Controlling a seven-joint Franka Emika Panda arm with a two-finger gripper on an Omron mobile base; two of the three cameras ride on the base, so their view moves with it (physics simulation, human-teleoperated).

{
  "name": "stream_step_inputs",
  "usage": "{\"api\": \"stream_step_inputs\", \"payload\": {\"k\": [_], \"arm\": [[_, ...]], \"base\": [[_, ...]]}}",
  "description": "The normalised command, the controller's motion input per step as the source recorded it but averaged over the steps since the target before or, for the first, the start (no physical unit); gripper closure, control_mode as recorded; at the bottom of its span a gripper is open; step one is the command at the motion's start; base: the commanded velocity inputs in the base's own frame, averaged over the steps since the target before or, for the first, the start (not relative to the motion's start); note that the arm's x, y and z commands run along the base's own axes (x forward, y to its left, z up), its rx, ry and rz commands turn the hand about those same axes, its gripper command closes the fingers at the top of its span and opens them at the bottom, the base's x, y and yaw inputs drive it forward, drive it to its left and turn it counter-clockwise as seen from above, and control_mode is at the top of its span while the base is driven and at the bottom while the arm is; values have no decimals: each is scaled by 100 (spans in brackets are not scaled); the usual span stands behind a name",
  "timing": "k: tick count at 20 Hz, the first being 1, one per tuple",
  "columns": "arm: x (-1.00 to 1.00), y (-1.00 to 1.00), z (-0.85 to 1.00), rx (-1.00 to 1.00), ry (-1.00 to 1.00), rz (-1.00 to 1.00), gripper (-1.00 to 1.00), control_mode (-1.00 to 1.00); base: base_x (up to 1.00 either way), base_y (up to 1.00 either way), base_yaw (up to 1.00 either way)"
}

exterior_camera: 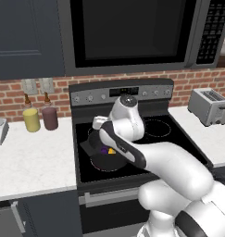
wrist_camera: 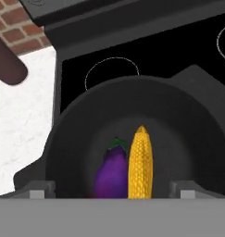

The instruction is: Put the eggplant and corn in the pot. Retrieve the spatula and lightly stir the vegetables in the pot.

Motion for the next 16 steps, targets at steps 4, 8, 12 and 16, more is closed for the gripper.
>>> {"api": "stream_step_inputs", "payload": {"k": [4, 8, 12, 16], "arm": [[-60, -12, 100, 8, 0, 0, -100, -100], [-94, -29, 84, 6, 2, 0, -100, -100], [-89, -43, 46, 2, 12, 0, -100, -100], [-64, -39, 12, 0, 18, 0, -100, -100]], "base": [[0, 0, 0], [0, 0, 0], [0, 0, 0], [0, 0, 0]]}}
